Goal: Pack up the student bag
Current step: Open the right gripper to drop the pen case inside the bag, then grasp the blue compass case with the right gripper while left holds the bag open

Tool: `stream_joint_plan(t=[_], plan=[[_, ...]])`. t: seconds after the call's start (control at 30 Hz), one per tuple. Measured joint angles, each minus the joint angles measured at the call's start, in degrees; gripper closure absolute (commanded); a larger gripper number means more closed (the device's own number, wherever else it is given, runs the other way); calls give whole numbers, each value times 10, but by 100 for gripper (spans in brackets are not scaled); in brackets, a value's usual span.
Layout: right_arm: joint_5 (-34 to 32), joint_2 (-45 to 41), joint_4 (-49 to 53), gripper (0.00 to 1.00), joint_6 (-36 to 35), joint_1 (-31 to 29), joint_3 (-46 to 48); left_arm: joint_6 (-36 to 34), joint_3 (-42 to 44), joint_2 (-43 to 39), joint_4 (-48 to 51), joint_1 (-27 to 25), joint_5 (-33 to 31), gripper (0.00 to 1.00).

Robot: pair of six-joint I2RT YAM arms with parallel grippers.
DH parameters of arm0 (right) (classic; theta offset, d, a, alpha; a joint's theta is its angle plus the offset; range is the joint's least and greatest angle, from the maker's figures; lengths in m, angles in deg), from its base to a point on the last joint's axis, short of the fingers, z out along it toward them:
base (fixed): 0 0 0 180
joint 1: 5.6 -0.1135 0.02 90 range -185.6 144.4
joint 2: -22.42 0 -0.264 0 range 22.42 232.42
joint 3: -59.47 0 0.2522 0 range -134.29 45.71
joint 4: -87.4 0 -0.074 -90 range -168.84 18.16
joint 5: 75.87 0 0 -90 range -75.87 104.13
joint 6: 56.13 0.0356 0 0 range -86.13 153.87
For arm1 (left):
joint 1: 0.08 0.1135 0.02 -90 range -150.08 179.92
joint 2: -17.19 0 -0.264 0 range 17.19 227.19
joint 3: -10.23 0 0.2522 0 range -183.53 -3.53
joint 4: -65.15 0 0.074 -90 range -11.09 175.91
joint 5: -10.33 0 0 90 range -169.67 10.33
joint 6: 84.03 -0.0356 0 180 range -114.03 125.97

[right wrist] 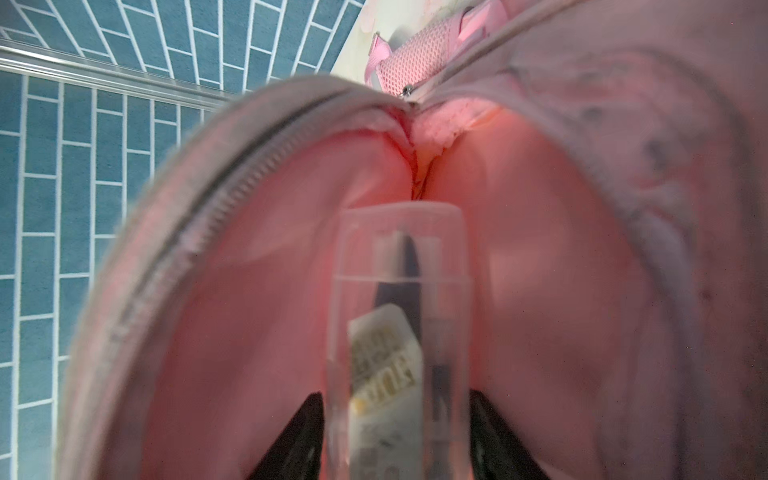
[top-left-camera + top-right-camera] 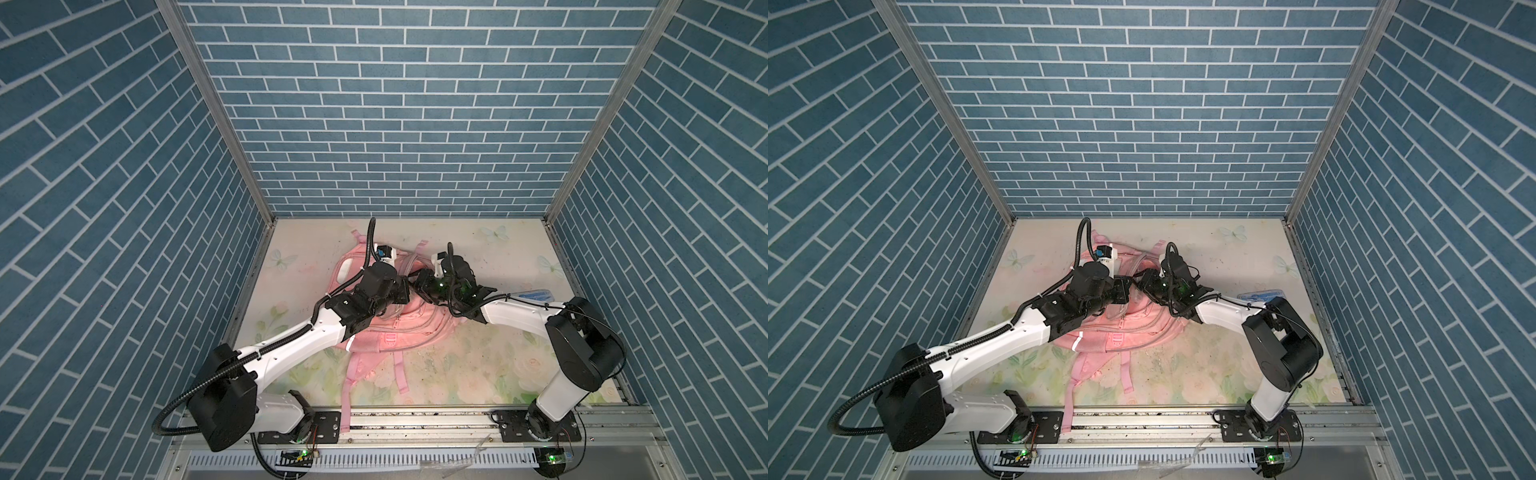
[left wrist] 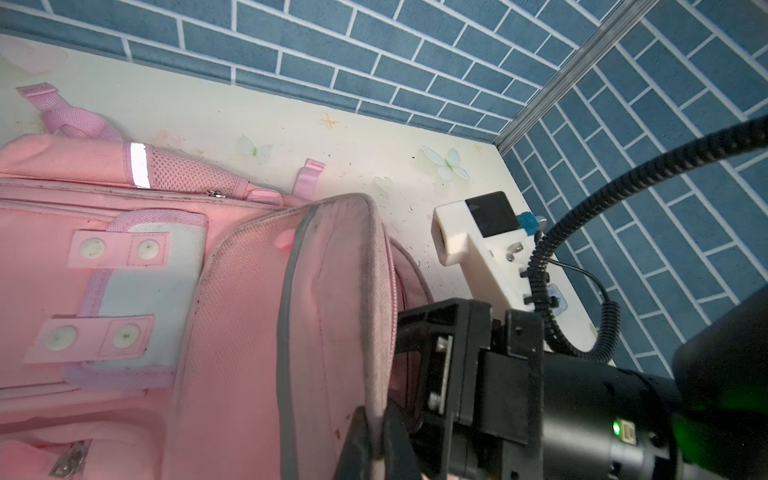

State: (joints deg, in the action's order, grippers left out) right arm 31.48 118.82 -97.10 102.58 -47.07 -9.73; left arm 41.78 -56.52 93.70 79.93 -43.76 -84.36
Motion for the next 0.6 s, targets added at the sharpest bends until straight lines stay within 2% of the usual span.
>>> stream_joint_plan(t=[0.1, 0.3, 0.4, 0.5, 0.6], plan=[[-22, -12, 38, 28, -37, 0, -14, -1, 0, 0, 0, 1, -1, 100], [-51, -68, 122, 29, -104, 17, -13, -8, -1, 0, 3, 2, 1, 100], [-97, -128, 191, 28, -155, 44, -4, -17, -4, 0, 9, 2, 5, 100], [-147, -207, 267, 24, -224, 111, 5, -24, -9, 4, 16, 2, 15, 100], [-159, -266, 313, 23, -280, 234, 23, -30, -12, 13, 16, 2, 27, 100]])
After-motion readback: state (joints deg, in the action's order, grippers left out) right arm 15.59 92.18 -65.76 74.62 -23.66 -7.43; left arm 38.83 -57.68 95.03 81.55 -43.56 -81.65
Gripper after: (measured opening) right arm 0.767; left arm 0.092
